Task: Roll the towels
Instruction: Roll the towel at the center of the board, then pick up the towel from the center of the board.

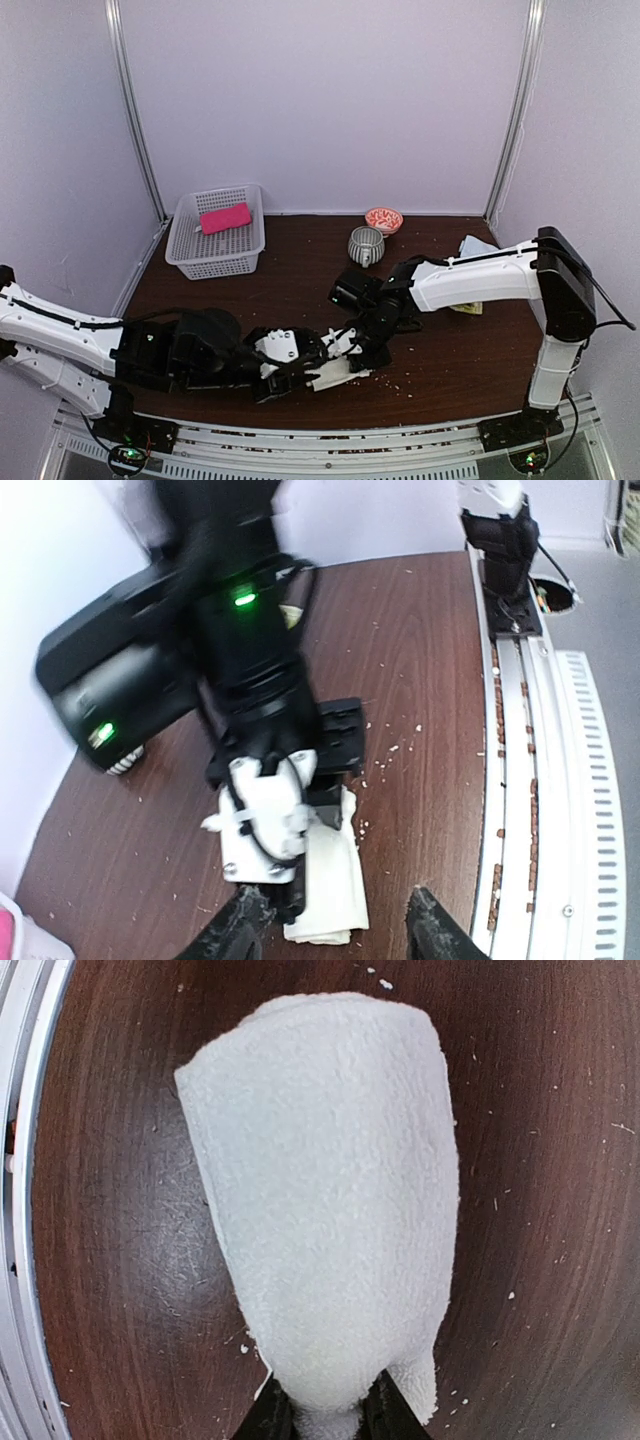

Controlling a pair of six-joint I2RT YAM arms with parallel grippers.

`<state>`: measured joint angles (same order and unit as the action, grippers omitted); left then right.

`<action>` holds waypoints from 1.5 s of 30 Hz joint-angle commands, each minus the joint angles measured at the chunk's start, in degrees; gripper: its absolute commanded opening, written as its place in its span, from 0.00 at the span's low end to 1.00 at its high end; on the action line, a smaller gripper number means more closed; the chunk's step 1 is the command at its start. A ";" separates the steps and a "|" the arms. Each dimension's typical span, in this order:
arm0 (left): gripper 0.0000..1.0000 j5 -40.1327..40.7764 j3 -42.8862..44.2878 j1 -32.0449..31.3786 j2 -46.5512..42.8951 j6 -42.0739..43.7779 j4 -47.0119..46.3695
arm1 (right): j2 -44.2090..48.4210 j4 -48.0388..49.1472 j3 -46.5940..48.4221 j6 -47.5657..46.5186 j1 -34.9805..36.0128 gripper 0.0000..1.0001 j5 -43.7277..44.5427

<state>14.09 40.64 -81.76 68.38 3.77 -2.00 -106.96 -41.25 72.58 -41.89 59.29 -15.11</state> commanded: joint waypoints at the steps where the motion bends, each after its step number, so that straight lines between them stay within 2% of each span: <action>1: 0.49 3.39 4.85 -2.58 5.50 8.68 2.39 | -8.03 -11.60 1.91 0.16 -0.58 0.20 -5.44; 3: 0.49 2.13 8.12 -3.46 10.89 10.17 6.81 | -9.56 -13.20 3.70 0.19 -0.91 0.20 -5.45; 7: 0.49 5.19 13.11 -5.62 20.41 12.95 9.55 | -11.64 -15.51 6.27 -0.08 -1.71 0.20 -6.47; 14: 0.51 16.19 16.01 -5.43 31.95 14.10 7.50 | -14.17 -17.69 9.32 -0.04 -2.80 0.20 -8.24; 18: 0.52 24.02 15.45 -5.52 36.60 16.93 2.87 | -14.76 -18.24 9.94 -0.29 -2.82 0.20 -9.02; 20: 0.52 26.87 14.52 -5.52 37.25 18.36 -0.50 | -14.92 -18.40 10.08 -0.27 -2.86 0.20 -9.20; 24: 0.53 27.55 13.51 -5.24 37.53 20.31 -4.84 | -15.03 -18.76 10.21 -0.45 -2.88 0.20 -9.47; 38: 0.55 29.14 18.66 -1.31 47.08 18.99 -1.59 | -15.48 -19.95 10.81 -0.80 -3.35 0.20 -11.88; 45: 0.43 29.80 19.84 0.11 49.78 17.56 1.43 | -14.43 -20.59 11.31 -0.80 -3.85 0.20 -13.18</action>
<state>44.10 60.10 -83.72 114.93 22.57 -3.33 -117.01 -57.08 86.67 -42.24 54.72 -27.00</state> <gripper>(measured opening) 0.459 0.204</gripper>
